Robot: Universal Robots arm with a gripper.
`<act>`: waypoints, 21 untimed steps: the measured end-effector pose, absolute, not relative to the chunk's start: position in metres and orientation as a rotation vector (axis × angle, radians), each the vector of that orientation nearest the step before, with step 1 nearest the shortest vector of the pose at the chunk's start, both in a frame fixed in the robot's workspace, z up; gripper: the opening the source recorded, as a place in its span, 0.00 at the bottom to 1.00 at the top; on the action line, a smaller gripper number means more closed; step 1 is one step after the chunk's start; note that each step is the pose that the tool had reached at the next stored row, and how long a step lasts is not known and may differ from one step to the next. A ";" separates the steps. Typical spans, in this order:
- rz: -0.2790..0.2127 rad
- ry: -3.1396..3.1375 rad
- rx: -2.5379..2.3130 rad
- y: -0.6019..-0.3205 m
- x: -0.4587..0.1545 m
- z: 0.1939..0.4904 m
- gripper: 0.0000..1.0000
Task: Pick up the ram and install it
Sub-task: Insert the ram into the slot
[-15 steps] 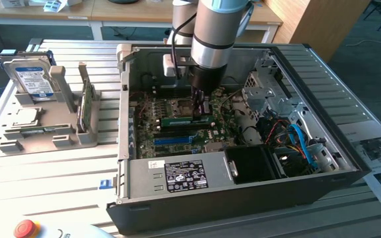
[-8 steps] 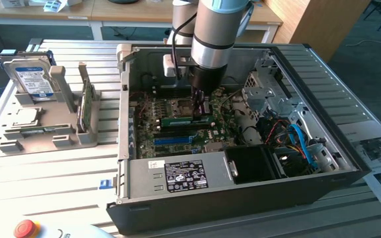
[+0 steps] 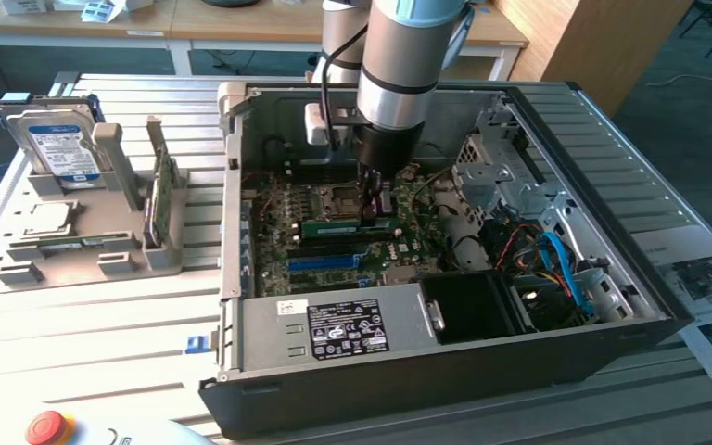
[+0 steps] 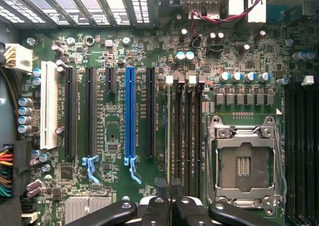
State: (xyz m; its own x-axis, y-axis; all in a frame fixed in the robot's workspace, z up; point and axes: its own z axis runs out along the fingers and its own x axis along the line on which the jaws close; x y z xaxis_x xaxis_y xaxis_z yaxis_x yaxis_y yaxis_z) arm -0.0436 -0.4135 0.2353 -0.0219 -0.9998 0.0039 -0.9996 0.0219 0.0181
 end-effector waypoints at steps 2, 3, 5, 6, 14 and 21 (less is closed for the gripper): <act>-0.016 -2.234 2.186 -0.413 -0.044 0.235 0.12; -0.016 -2.234 2.186 -0.413 -0.044 0.234 0.12; -0.016 -2.234 2.186 -0.414 -0.044 0.234 0.12; -0.016 -2.234 2.187 -0.413 -0.044 0.234 0.12; -0.016 -2.233 2.188 -0.412 -0.044 0.234 0.12; -0.016 -2.230 2.190 -0.412 -0.044 0.233 0.12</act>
